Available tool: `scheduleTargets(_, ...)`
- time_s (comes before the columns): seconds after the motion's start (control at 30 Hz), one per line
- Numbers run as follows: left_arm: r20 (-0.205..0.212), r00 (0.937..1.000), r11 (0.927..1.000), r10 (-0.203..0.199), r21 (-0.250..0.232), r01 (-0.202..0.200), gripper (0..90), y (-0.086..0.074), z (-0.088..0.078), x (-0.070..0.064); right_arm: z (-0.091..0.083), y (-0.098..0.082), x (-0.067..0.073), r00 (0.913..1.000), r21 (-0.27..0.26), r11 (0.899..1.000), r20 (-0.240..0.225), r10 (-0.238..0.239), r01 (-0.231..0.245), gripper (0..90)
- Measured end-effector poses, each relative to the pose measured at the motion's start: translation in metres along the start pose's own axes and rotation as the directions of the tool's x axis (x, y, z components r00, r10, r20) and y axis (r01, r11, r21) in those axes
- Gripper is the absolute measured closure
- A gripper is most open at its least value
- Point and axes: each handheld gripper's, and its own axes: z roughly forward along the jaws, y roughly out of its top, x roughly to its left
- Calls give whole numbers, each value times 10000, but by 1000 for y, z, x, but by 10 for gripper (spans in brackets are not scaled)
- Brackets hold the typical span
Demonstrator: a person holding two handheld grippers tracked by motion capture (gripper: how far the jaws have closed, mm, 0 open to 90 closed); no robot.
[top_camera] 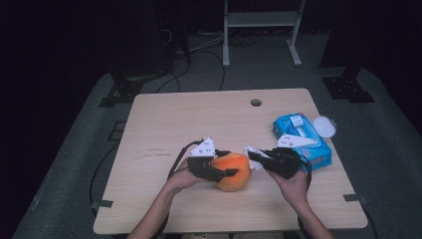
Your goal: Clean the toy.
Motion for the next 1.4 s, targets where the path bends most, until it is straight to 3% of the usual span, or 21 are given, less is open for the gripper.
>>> scheduleTargets(0.13,-61,10000,10000,18,16,-18,347,0,2,-1,1,5,12,9982,-391,9981,-322,-497,485,789)
scheduleTargets(0.3,-83,9999,10000,70,43,-70,343,2,6,-3,-3,13,20,9949,-747,9945,-636,-778,730,791)
scheduleTargets(0.43,-100,9999,10000,85,51,-85,338,2,8,-5,1,14,26,9920,-530,9944,-825,-953,911,790)
scheduleTargets(0.5,-97,9999,10000,69,57,-69,330,3,8,-5,4,13,26,9920,-344,9941,-695,-1049,1027,791)
scheduleTargets(0.53,-78,9999,9999,97,126,-96,314,3,7,-5,12,6,22,9943,113,9954,-504,-944,951,791)
scheduleTargets(0.57,-106,9999,9997,102,205,-100,285,5,6,-5,14,4,20,9945,235,9953,-486,-924,936,793)
scheduleTargets(0.67,155,9999,9998,-7,192,4,200,7,2,-4,17,-1,12,9962,195,9985,-715,-492,507,795)
scheduleTargets(0.8,471,9987,9998,-206,-9,206,159,5,-7,1,15,-2,8,9973,214,9981,-470,-568,578,794)
scheduleTargets(0.9,560,9982,9997,-199,123,193,141,2,-8,2,14,-4,4,9983,184,9986,-337,-481,487,794)
scheduleTargets(0.97,342,9994,9989,90,467,-106,172,-4,-5,3,13,-5,1,9991,191,9991,-198,-381,385,794)
scheduleTargets(1.03,457,9988,9996,-164,218,154,236,-9,-4,6,13,-5,1,9991,190,9990,-147,-398,400,794)
scheduleTargets(1.1,388,9992,9998,-136,160,130,286,-12,-4,7,12,-5,3,9989,156,9988,-124,-457,459,798)
scheduleTargets(1.23,165,9995,9996,-265,71,264,312,-12,-2,7,12,-3,12,9964,49,9972,-393,-746,749,801)
scheduleTargets(1.27,62,9993,9993,-369,52,368,313,-11,0,7,16,-2,23,9920,30,9946,-731,-1030,1035,800)
scheduleTargets(1.33,18,9994,9994,-353,64,353,314,-11,0,6,20,-2,32,9865,83,9903,-889,-1373,1385,800)
scheduleTargets(1.4,-77,9990,9990,-441,87,442,316,-11,-2,8,23,-1,37,9823,90,9849,-755,-1716,1728,799)
